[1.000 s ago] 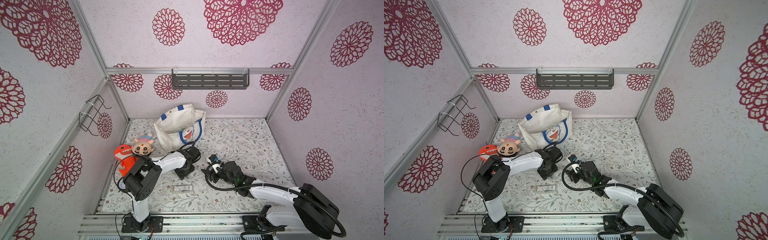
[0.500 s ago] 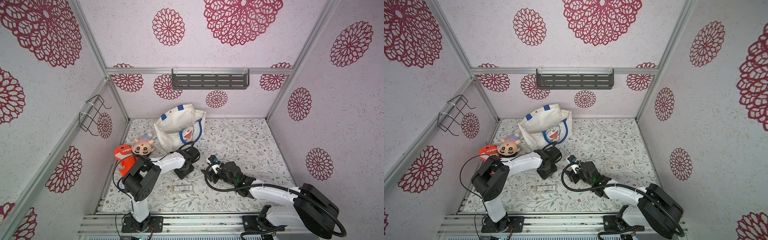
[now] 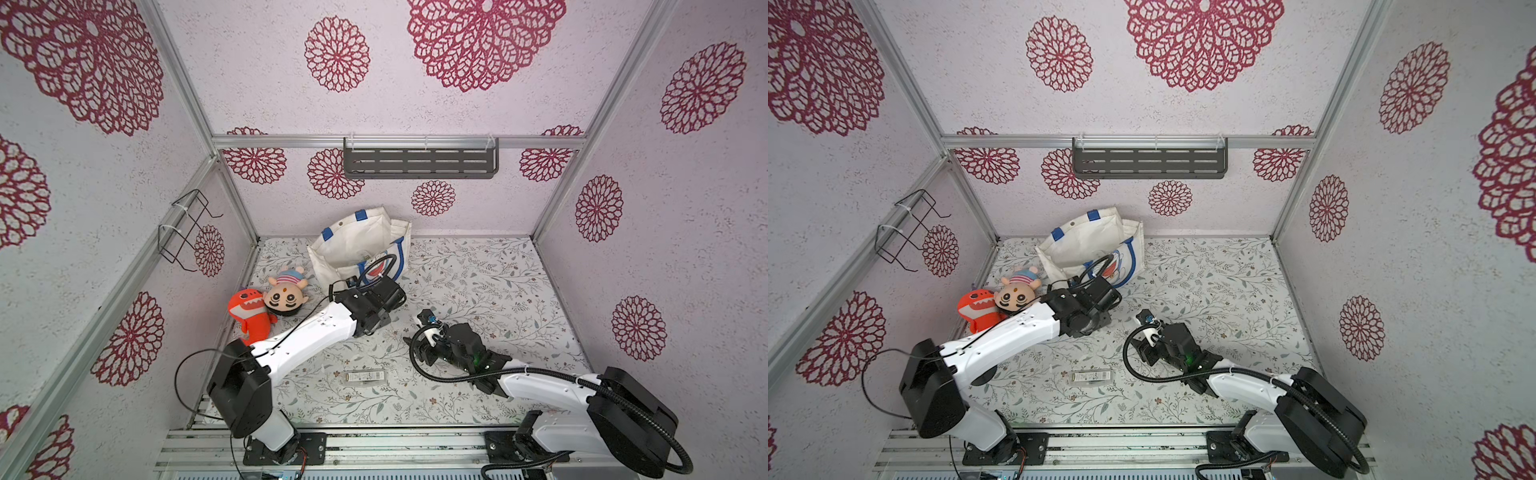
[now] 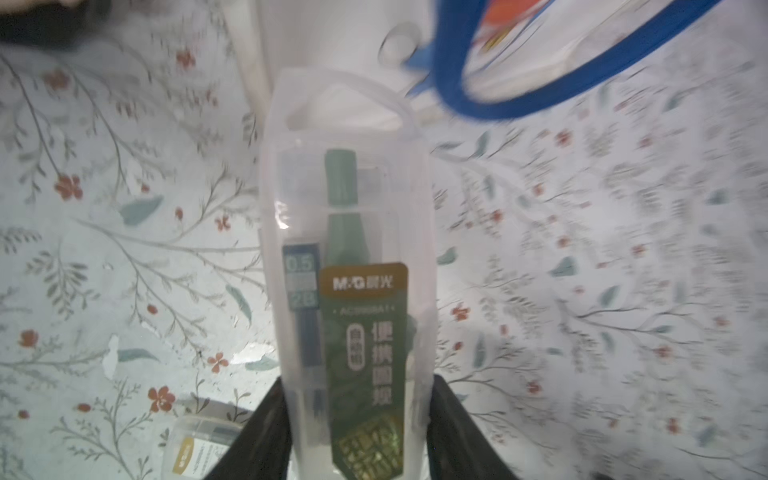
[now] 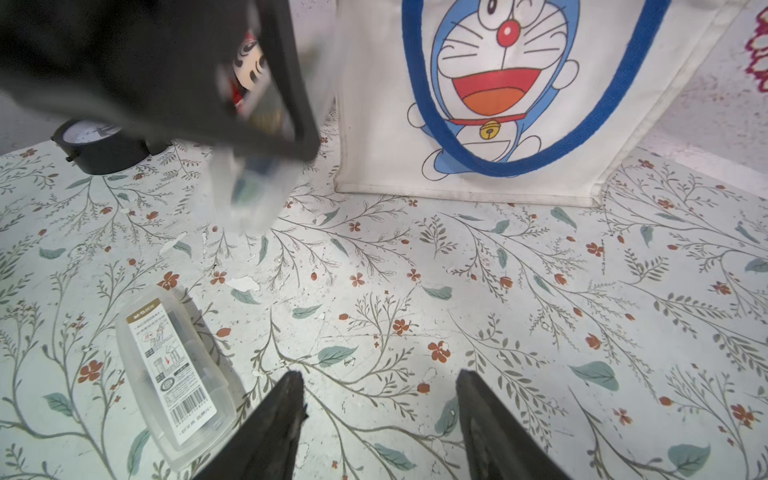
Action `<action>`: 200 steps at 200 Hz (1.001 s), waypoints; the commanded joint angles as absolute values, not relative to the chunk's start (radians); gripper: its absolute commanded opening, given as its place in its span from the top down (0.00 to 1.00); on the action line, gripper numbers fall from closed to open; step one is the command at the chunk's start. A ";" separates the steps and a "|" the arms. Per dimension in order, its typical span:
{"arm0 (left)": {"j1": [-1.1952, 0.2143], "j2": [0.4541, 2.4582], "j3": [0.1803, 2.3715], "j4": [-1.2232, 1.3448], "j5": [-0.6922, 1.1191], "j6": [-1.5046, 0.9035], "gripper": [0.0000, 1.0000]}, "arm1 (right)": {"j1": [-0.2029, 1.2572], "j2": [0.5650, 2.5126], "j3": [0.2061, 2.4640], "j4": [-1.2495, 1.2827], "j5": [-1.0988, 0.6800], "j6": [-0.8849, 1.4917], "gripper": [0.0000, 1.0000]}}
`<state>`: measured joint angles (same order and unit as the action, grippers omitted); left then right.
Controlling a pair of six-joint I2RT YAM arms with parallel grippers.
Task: Put the compass set into the canvas bag
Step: Pick up the compass set at the center of the board, then place the compass set in the canvas bag.
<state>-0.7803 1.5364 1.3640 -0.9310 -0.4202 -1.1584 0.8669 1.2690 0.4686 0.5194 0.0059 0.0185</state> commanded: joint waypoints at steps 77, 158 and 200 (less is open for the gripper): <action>-0.433 1.746 1.955 -0.976 -0.222 -0.486 0.72 | 0.871 1.248 0.476 0.590 0.021 0.029 0.38; -0.324 2.136 2.206 -0.860 -0.145 -0.262 0.73 | 0.871 1.266 0.481 0.582 0.029 0.022 0.38; -0.356 2.181 2.114 -0.808 -0.179 -0.175 0.74 | 0.870 1.292 0.489 0.585 0.027 0.021 0.38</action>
<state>-0.3325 2.1944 2.1620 -0.8867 -0.1669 -0.2852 0.8669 1.2755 0.4683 0.5529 0.0223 0.0193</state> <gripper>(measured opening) 0.488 0.624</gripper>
